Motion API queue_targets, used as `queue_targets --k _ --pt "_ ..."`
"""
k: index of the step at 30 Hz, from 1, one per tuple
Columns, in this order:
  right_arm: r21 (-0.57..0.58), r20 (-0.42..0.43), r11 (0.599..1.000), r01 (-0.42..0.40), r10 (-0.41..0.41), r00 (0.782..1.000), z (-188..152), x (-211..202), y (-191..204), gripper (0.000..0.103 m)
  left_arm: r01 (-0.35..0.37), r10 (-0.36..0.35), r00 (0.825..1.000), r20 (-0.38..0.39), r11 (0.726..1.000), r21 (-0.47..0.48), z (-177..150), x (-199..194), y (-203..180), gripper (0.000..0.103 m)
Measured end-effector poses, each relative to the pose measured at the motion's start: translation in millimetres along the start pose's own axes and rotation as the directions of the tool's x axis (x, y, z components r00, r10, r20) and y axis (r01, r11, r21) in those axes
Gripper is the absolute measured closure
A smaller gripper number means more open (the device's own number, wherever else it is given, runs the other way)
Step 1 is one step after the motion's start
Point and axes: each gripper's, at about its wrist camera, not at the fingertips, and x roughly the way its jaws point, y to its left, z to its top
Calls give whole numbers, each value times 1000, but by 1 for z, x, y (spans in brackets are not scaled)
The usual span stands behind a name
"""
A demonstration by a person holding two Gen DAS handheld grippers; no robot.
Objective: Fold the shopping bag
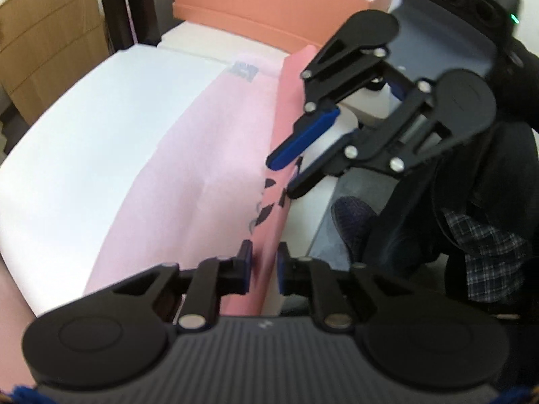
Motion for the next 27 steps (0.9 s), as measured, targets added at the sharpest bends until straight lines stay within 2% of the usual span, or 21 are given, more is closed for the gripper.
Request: queue_targets --k 3,6,8,11,14,15,16,17,21,24,27 --pt "29 13 999 -34 33 999 -1 2 -5 83 -18 18 1000 -13 1000 9 5 8 3 84" --pt "106 -10 992 -71 72 997 5 1 -13 84 -46 47 999 -17 999 20 6 11 1 78" --pt "154 -27 986 -63 68 997 9 4 -21 84 -96 97 995 -10 995 37 7 12 -1 70" --pt "210 -53 977 -47 59 997 18 9 -33 84 -153 153 988 11 987 53 8 12 -4 51" --pt "278 -29 958 -68 79 996 25 5 -44 84 -201 202 979 -6 977 75 8 19 -6 45" --pt "291 -19 954 -74 83 996 26 5 -45 84 -199 200 980 -4 977 73 8 19 -6 49" --pt "294 -10 953 -73 79 997 28 4 -46 85 -191 190 982 9 980 62 8 17 -4 70" --pt "293 0 953 -73 76 997 29 3 -46 85 -182 182 983 20 982 48 9 14 -1 84" --pt "248 33 968 -43 36 999 34 2 -40 85 -112 111 993 49 993 25 10 6 1 88" --pt "147 83 989 16 -28 996 31 -3 -24 84 -69 69 997 35 998 3 10 8 7 89" --pt "44 145 998 34 -40 989 21 -7 -14 84 -41 42 999 13 998 -37 9 13 17 89"
